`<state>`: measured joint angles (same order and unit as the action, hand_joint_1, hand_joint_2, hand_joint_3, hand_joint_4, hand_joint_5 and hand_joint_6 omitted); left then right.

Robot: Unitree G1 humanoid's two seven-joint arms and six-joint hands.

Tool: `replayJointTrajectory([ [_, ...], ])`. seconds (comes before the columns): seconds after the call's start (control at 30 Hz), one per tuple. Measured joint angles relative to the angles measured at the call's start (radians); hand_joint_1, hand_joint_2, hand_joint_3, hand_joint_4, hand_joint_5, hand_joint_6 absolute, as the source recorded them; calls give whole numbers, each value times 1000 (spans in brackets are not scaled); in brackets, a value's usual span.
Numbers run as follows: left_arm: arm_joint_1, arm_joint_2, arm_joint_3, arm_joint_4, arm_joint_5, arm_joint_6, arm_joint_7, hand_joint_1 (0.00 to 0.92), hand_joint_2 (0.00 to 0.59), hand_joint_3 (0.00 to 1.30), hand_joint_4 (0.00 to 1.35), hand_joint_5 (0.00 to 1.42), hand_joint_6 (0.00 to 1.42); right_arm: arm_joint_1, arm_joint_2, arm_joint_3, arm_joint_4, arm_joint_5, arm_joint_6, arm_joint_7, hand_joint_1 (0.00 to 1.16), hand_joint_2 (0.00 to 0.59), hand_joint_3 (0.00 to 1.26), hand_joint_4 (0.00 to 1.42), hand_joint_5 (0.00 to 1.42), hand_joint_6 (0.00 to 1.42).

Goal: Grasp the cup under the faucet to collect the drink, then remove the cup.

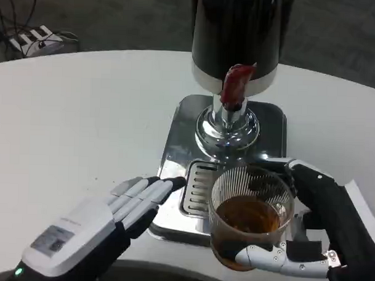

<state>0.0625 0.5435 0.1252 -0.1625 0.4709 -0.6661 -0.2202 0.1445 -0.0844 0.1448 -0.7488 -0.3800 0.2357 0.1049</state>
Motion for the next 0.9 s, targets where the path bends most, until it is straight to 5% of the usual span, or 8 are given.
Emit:
replayJointTrajectory([
  [0.33,105,28,-4,-120,42,38,-1,0,86,0,0,0,0,108,-19,24,-124,32,37,53,987,106,910,1034,1204,1404],
  [0.9,209,29,36,-270,47,116,-4,0,93,0,0,0,0,105,-48,55,-173,30,72,74,986,105,913,1034,1204,1403],
])
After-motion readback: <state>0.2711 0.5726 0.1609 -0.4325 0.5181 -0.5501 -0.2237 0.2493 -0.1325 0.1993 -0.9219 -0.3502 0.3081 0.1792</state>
